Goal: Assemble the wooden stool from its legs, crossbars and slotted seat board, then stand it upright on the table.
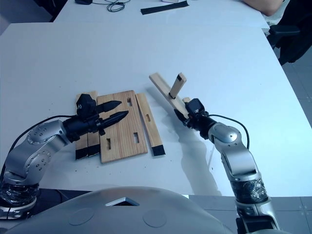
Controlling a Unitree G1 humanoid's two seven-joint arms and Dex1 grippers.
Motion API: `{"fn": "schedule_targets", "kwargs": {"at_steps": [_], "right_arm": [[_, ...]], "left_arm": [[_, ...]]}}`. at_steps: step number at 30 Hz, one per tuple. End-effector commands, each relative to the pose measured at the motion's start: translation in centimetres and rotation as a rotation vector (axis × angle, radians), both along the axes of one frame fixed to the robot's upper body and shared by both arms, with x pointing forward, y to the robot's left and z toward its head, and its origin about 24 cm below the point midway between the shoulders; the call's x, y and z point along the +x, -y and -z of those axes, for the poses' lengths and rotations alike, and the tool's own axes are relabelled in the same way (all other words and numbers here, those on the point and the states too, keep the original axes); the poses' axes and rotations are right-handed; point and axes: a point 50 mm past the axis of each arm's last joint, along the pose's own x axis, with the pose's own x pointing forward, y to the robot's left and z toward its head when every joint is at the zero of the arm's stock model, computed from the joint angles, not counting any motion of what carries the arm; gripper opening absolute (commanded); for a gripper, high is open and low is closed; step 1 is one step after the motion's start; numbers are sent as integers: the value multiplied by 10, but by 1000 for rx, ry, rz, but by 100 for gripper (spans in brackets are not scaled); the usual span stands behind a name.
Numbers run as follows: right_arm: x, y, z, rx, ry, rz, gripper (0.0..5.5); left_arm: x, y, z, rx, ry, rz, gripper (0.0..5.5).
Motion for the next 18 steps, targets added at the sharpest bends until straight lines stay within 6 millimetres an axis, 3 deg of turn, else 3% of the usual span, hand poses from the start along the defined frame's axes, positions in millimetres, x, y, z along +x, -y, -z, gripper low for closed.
{"fn": "schedule_targets", "kwargs": {"at_steps": [1,5,9,18], "right_arm": [[15,-11,-44,227,124,-98,211],[18,-14,-76,393,140,-230,209],[13,-15,-100,502,109,-413,209],[0,-4,-111,461,-6,-690,209]], "left_arm": [[20,-8,-2,43,22,-148,243],[25,-6,-1,50,17,-182,243],[15,2,-8,-85,-35,-54,243],[13,7,-48,-433,-98,153,262]]}}
